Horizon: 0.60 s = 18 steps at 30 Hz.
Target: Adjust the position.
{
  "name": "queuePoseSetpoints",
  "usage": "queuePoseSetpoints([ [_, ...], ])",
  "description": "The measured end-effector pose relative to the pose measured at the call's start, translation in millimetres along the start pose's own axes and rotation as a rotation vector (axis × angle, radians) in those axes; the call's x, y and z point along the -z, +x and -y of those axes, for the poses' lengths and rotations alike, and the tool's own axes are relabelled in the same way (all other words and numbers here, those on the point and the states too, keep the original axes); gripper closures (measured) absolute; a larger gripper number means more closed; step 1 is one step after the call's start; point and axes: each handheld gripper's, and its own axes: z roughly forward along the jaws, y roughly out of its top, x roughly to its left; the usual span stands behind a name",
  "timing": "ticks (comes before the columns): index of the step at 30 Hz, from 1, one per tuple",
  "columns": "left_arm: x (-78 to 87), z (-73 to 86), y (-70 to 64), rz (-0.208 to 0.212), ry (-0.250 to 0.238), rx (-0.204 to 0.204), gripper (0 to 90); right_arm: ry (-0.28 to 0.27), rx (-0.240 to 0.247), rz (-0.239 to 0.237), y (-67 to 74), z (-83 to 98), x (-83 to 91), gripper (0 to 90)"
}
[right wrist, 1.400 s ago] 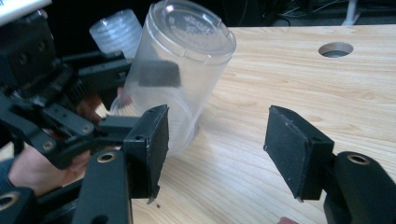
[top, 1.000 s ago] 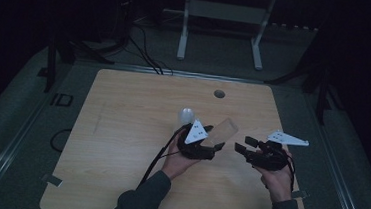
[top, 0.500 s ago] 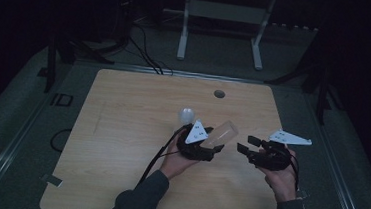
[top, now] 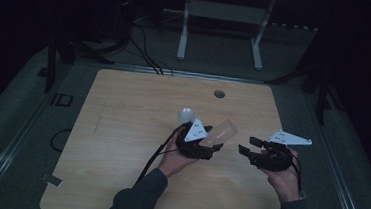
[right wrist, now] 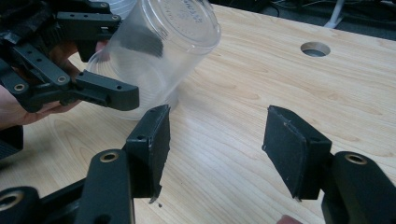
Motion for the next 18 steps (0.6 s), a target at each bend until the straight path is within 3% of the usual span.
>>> queuePoseSetpoints([
  [7,0.9,-0.8,1.7,0.006,0.008,-0.004,31.7,0.007,0.024,0.027,0.5,-3.1,3.4,41.6],
  [18,2.0,-3.0,1.6,0.028,0.027,-0.023,31.7,0.072,0.096,0.057,5.3,-5.5,-2.4,41.6],
])
